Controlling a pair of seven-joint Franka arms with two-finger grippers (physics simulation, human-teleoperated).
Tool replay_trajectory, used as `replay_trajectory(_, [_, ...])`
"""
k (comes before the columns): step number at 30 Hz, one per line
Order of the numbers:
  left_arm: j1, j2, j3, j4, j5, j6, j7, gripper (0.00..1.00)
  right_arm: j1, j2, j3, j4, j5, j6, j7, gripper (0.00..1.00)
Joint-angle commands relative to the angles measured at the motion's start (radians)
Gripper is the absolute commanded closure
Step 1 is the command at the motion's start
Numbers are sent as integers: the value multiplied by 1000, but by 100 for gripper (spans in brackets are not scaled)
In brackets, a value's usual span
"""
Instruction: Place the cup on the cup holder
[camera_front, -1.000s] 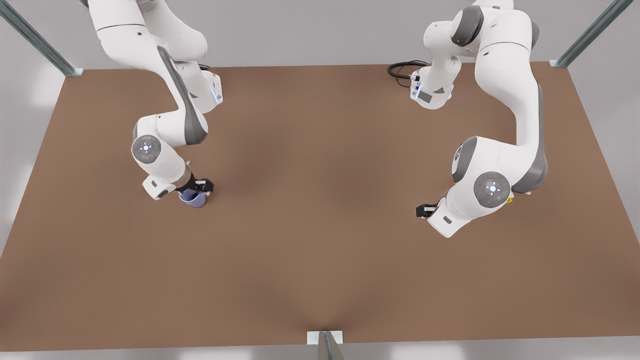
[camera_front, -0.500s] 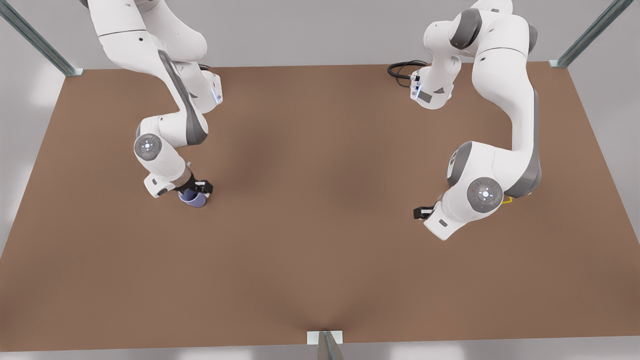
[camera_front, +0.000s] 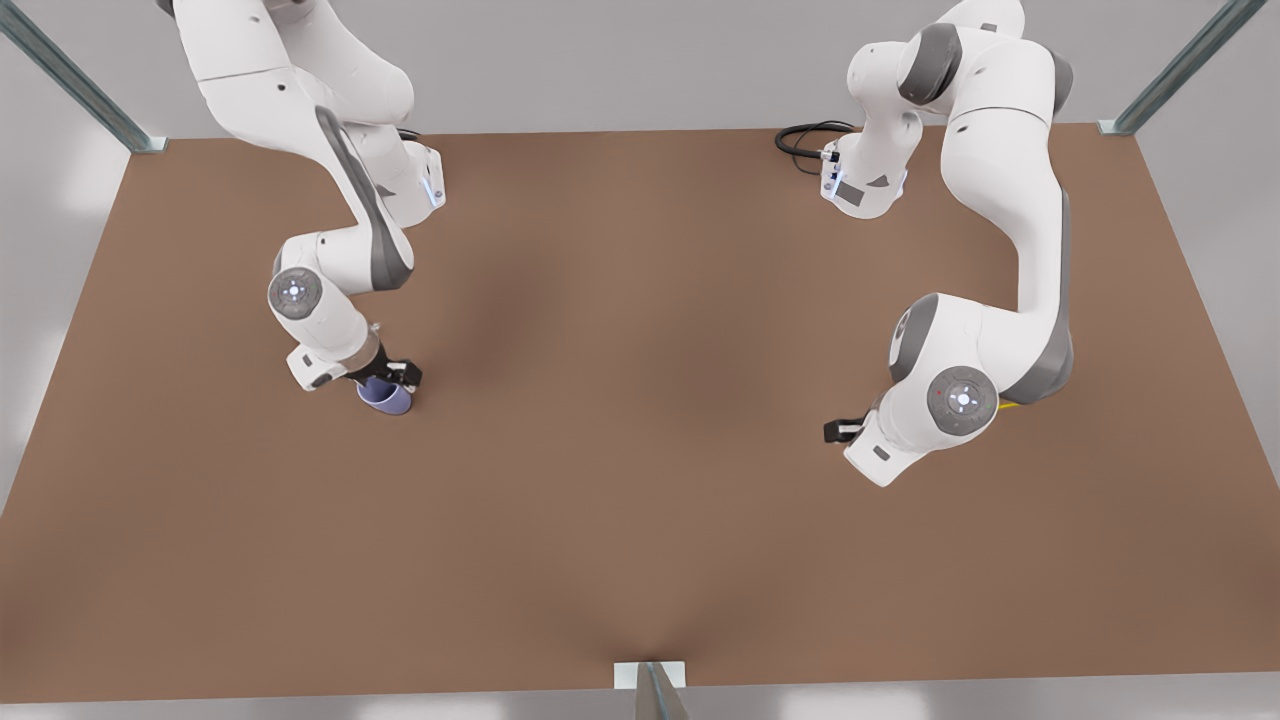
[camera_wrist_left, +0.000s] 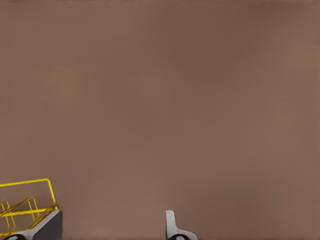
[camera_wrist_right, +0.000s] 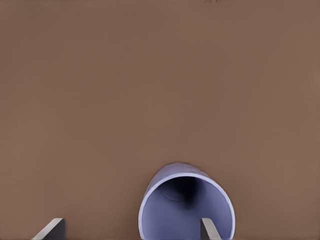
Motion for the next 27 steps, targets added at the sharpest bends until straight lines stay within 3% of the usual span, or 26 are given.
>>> replay_trajectory(1, [1,-1,0,0,1,22,-7,0,11,5,3,0,1,27,4,0])
replay_trajectory(24, [1,20,1,-2,2,27,-7,0,-23,144,15,-15,-37,115,-35,0])
replay_trajectory(25, [1,22,0,-2,2,27,-7,0,-23,148,15,-15,-37,119,-32,27])
replay_trajectory(26, [1,22,1,-2,2,27,-7,0,-23,150,15,-15,-37,121,-32,75])
replay_trajectory(27, [1,23,1,-2,2,27,-7,0,-23,154,15,-15,-37,121,-32,79])
